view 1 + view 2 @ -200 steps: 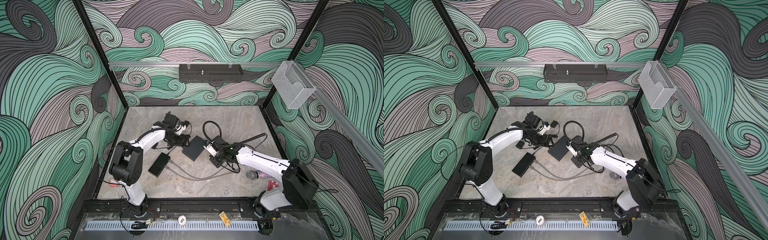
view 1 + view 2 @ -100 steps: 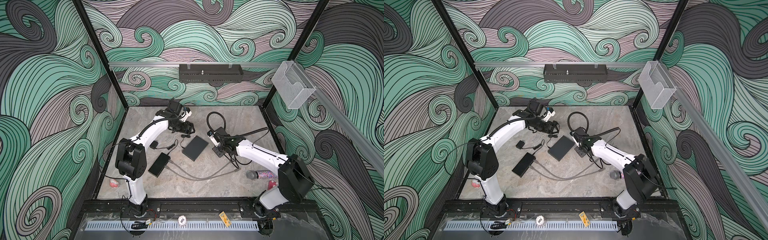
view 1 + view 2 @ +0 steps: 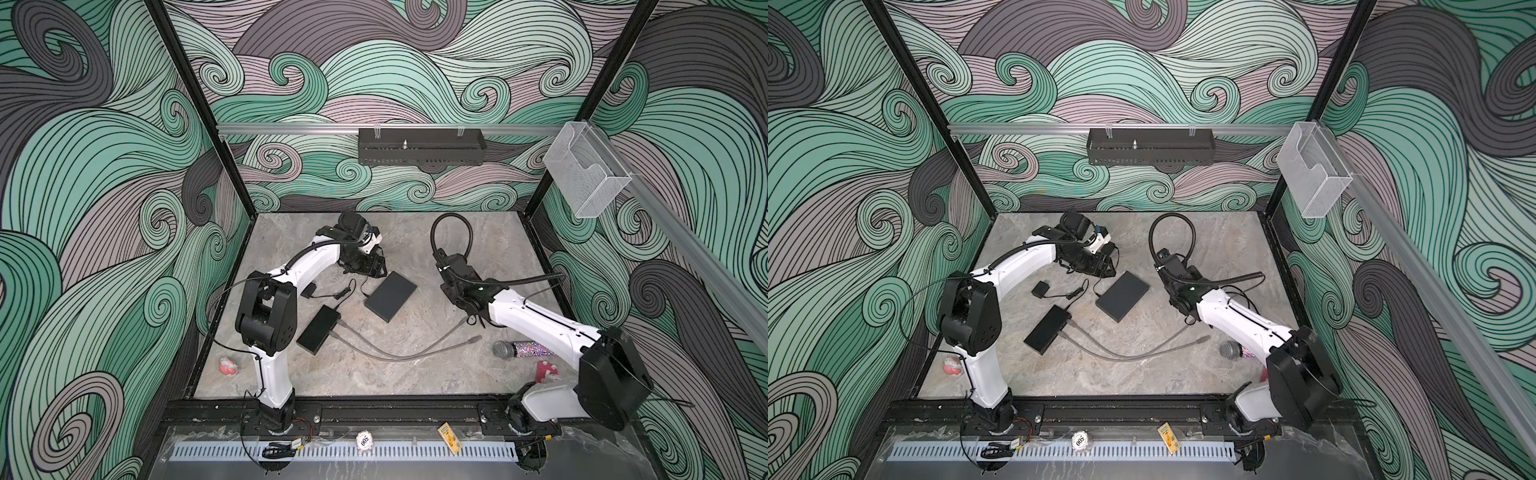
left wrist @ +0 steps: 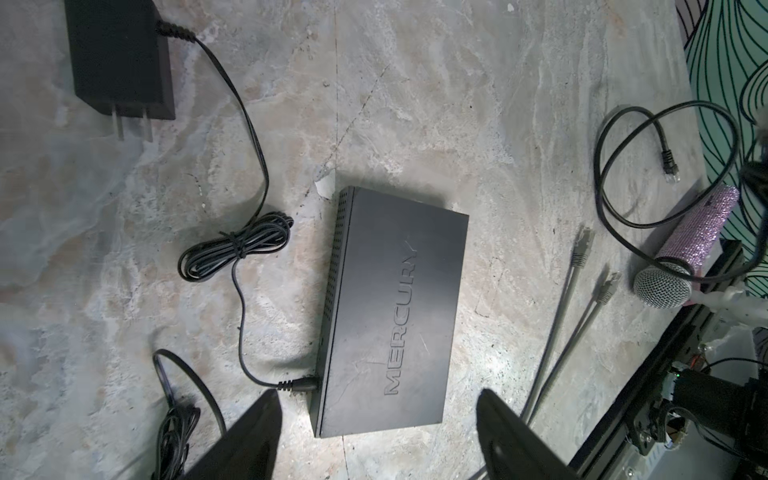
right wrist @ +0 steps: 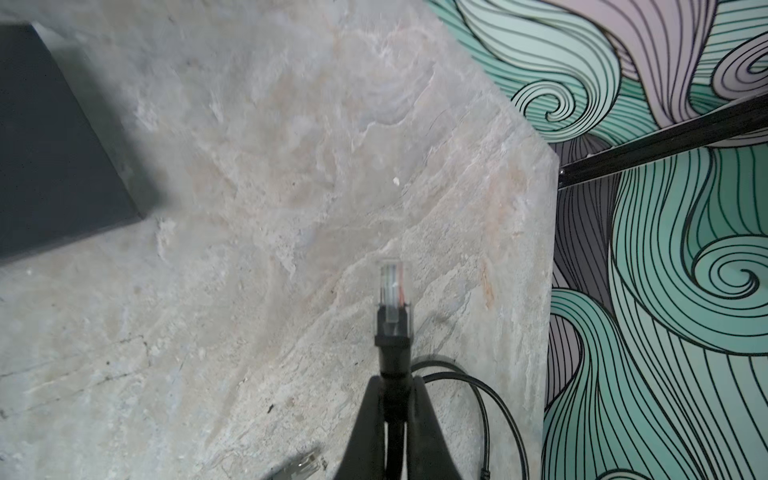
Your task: Insert the plug into the switch port
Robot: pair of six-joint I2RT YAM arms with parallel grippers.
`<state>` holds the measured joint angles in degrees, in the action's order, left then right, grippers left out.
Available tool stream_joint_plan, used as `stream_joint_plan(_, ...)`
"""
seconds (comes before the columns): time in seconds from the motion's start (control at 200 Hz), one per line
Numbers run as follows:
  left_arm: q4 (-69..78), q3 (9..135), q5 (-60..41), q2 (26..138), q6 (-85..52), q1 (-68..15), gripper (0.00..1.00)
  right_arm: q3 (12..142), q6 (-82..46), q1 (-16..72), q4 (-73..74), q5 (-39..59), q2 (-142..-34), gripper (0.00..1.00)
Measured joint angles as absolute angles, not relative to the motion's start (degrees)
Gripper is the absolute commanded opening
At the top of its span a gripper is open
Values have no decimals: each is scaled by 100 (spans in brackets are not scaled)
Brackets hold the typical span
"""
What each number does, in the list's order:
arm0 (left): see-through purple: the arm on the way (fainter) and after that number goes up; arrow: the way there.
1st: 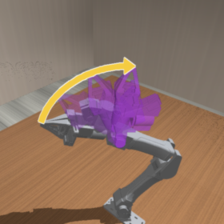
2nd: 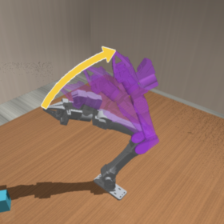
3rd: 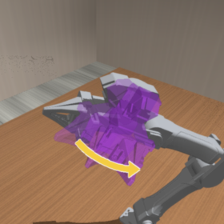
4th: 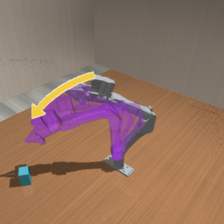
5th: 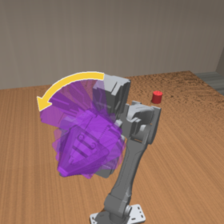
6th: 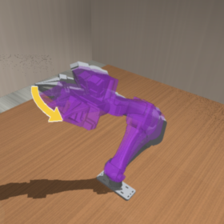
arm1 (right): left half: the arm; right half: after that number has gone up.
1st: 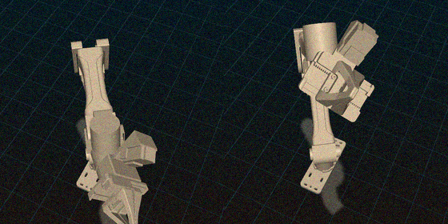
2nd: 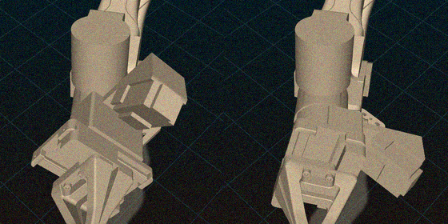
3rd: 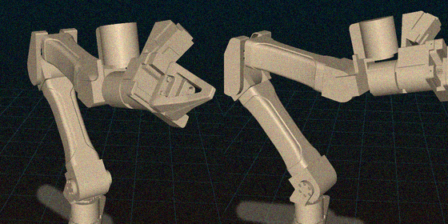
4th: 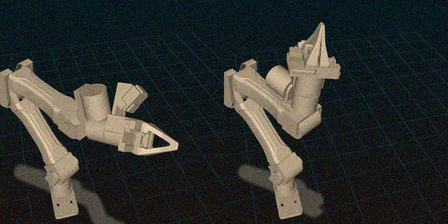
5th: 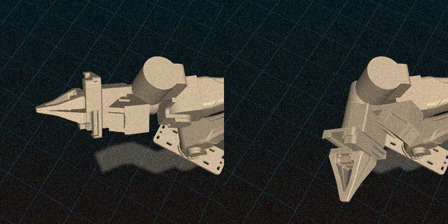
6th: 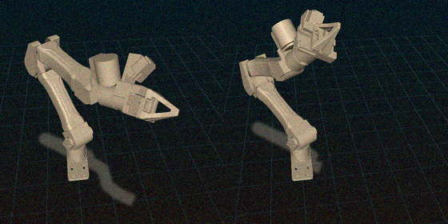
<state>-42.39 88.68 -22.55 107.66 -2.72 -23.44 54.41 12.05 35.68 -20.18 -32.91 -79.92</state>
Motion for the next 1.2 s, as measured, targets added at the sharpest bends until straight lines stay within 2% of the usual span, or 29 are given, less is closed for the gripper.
stream_joint_plan(0.14,-4244,8868,-2248,10766,-237,-2344,77,5537,1295,3566,-2049,-2156,-7972,0)
stream_joint_plan(0.265,-4259,8868,-2204,10779,-176,-2342,77,5688,1256,3579,-2366,-1194,-8331,0)
stream_joint_plan(0.69,-4340,8882,-2499,11459,-161,-2344,76,6241,1177,3590,-3127,530,-9824,0)
stream_joint_plan(0.886,-4355,8882,-2604,11493,-167,-2344,75,6289,1184,3616,-3308,742,-9894,0)
stream_joint_plan(1.196,-4383,8914,-2689,11756,-220,-2344,74,6211,1181,3638,-3148,360,-9894,0)
